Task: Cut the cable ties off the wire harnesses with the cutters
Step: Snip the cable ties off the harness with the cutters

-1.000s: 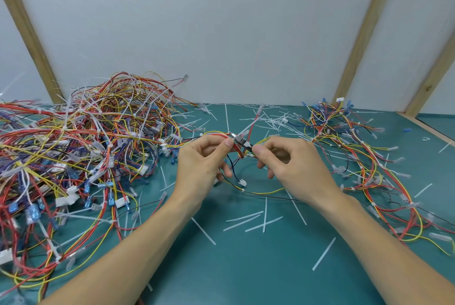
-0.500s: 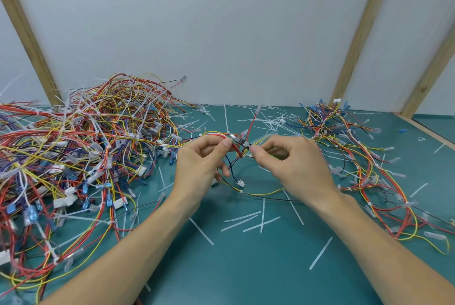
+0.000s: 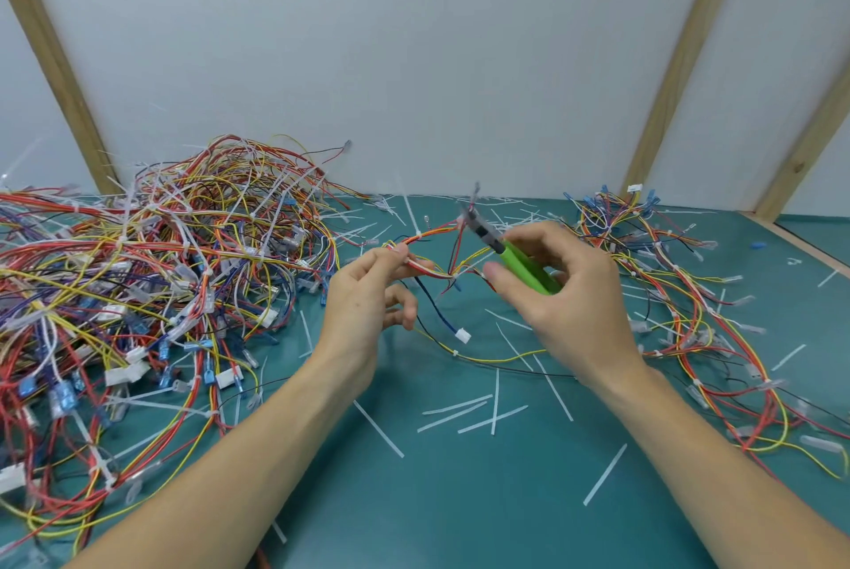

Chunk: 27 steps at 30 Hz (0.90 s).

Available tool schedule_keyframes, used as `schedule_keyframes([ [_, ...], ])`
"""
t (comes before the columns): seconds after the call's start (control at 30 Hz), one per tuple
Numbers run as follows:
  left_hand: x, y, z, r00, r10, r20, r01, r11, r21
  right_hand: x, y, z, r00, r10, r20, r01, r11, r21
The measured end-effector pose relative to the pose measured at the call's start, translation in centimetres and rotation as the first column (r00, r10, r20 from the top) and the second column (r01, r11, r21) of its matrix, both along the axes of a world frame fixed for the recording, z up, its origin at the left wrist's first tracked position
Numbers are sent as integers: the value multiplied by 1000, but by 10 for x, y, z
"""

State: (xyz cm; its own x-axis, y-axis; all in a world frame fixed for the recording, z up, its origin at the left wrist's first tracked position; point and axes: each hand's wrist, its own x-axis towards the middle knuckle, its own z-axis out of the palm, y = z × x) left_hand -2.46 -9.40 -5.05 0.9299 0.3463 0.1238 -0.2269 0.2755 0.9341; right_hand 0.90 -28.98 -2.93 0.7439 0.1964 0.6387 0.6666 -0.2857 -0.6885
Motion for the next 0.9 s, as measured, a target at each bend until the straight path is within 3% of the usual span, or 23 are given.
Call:
schedule_keyframes([
  [0.1,1,5,0,999,32,-11,-32,998,-49,-4,1,-4,994,25,102,-21,999,-40],
  [0.2,3,11,-2,998,58,-22,-59,998,-19,-6,2,-2,986,-44,160,15,984,180],
  [0.33,4,13,-4,995,95,25,-98,975,201,1,-3,7,981,-113,159,41,917,396],
  [0.47,-2,3,-3,991,-10,135,-56,880,471,6,-7,8,990,-95,100,67,964,256],
  [0.67,-10,-13,-1,979,-91,185,-31,822,569,-1,5,-7,987,57,-151,-68,996,-64],
  [0.83,-9,-10,2,987,-41,158,-44,864,502,2,4,-5,928,230,-293,-207,972,109],
  [0.9,-7,-9,1,991,-29,131,-38,877,479,2,5,-5,930,223,-291,-208,975,83],
])
